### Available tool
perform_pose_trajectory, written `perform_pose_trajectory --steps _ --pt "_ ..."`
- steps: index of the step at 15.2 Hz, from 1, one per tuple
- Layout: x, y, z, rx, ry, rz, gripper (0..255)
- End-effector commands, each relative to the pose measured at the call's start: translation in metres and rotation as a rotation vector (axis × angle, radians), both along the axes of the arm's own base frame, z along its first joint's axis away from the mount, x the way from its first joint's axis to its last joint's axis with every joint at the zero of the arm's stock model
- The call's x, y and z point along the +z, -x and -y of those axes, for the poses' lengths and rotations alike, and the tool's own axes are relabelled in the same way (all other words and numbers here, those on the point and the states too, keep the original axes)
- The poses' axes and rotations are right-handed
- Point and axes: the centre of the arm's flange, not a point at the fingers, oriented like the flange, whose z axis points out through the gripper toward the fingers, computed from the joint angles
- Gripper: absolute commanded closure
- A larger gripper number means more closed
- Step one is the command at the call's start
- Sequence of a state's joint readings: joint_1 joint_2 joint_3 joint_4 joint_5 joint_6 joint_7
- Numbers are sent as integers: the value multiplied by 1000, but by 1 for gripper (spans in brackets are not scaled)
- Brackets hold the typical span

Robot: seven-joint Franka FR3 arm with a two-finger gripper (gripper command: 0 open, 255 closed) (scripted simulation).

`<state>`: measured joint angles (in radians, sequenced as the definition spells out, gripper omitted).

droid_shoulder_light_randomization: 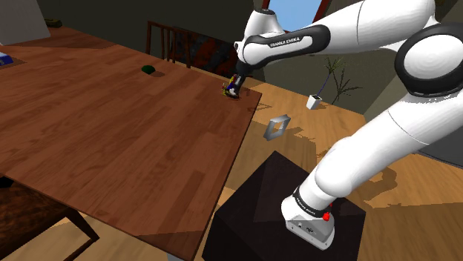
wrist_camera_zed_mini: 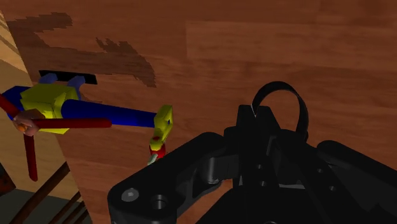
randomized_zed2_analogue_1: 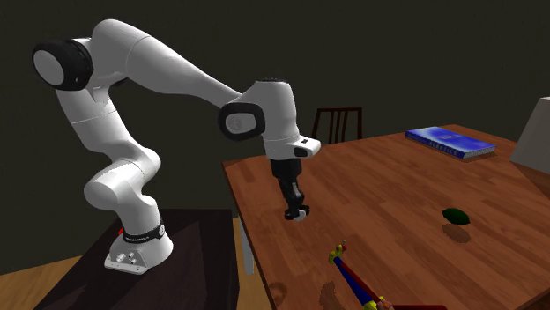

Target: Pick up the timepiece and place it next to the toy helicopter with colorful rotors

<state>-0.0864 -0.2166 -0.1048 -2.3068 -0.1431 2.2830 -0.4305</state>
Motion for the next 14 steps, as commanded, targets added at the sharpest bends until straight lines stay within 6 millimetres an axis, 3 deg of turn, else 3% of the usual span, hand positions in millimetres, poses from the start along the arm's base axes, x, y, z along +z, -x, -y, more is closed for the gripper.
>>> perform_pose_trajectory --steps 1,14 --pt "-12 -1 0 0 0 0 255" --pt "-80 -1 0 0 0 0 255"
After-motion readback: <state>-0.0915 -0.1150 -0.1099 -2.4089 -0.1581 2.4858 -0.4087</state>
